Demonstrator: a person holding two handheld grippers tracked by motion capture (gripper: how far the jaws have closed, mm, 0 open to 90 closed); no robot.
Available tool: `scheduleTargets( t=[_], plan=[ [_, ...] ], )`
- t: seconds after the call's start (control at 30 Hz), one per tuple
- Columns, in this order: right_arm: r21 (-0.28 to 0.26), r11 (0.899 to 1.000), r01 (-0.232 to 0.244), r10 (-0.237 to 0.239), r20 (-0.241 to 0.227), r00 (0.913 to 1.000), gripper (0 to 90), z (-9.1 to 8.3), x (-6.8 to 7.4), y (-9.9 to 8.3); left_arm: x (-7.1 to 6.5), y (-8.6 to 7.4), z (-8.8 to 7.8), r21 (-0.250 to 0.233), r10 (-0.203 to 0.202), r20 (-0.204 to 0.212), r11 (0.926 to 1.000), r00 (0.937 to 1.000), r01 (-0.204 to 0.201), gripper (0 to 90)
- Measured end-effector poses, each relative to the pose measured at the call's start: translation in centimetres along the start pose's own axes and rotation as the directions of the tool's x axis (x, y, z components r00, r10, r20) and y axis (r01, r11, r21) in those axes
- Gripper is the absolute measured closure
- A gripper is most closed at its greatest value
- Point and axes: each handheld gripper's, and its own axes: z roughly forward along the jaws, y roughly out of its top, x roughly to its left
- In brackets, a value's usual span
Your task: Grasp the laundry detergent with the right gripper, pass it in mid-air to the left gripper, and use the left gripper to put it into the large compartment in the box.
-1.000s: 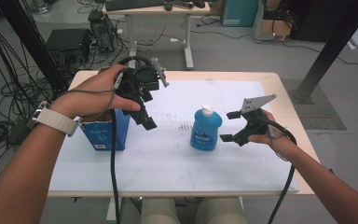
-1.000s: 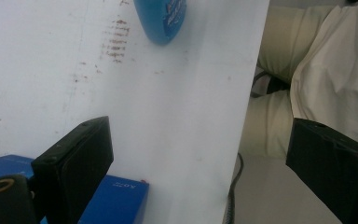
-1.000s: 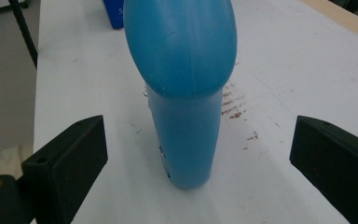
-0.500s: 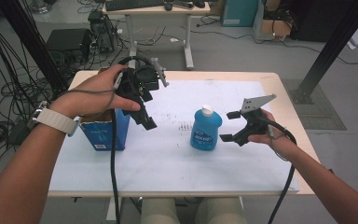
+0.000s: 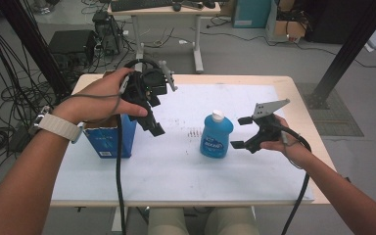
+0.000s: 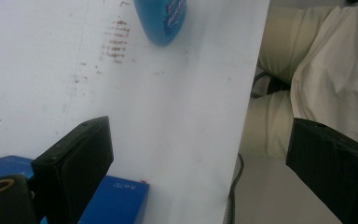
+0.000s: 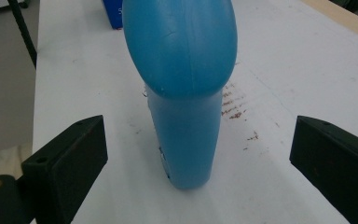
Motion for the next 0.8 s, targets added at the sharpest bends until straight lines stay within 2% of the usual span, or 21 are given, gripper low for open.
scheduleTargets(
  t=[0.67, 0.8],
  plan=[
    [-0.028, 0.999, -0.035, 0.035, -0.017, 0.9993, 2.3, 1.4, 0.0, -0.7, 0.2, -0.1, 0.2, -0.002, -0.002, 0.004, 1.0000, 1.0000, 0.002, 7.6],
    [-0.032, 0.999, -0.034, 0.034, -0.007, 0.9994, 2.2, 1.5, 0.0, -0.7, 0.2, -0.2, 0.2, -0.003, -0.005, 0.006, 1.0000, 1.0000, 0.005, 7.5]
  ],
)
